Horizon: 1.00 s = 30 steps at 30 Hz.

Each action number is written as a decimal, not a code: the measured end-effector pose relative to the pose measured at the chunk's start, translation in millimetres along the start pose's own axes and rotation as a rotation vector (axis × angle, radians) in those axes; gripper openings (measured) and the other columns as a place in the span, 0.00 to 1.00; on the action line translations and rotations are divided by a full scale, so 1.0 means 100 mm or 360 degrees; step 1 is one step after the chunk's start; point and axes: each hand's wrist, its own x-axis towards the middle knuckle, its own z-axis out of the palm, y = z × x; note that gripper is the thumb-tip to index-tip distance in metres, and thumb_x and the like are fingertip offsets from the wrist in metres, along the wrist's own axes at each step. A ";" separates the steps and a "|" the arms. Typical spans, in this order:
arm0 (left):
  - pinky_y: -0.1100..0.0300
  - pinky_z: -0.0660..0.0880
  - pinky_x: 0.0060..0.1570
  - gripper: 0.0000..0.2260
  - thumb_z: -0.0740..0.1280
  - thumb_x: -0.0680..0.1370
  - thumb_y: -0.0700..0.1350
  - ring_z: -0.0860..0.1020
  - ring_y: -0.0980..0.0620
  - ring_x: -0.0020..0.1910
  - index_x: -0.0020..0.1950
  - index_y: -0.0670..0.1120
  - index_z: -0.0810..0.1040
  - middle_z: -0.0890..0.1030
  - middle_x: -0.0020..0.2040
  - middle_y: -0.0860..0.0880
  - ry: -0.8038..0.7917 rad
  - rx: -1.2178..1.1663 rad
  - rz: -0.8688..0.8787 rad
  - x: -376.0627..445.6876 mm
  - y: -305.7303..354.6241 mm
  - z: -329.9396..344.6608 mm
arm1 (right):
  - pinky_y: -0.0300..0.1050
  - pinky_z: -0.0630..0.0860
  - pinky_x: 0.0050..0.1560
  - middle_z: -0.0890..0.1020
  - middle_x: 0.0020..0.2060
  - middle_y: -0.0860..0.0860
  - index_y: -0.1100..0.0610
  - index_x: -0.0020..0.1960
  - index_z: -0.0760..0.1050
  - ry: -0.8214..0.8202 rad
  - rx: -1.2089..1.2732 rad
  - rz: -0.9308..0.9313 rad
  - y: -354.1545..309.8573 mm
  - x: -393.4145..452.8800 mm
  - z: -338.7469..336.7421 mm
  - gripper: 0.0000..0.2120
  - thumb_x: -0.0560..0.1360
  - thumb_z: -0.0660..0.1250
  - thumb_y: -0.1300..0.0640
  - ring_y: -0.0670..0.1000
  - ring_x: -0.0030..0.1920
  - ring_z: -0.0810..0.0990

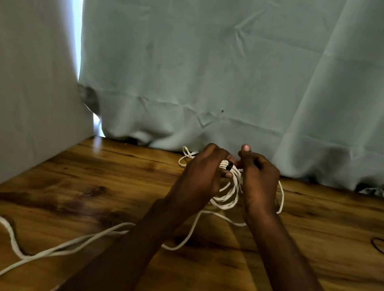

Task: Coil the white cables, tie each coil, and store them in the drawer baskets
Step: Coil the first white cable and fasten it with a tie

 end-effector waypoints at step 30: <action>0.43 0.84 0.51 0.07 0.74 0.71 0.34 0.86 0.39 0.44 0.48 0.38 0.87 0.87 0.42 0.38 0.0114 -0.0913 -0.1293 0.10 -0.25 -0.28 | 0.54 0.75 0.41 0.82 0.40 0.47 0.55 0.44 0.87 -0.0412 -0.0814 -0.1226 0.18 -0.21 0.08 0.07 0.72 0.72 0.52 0.52 0.42 0.79</action>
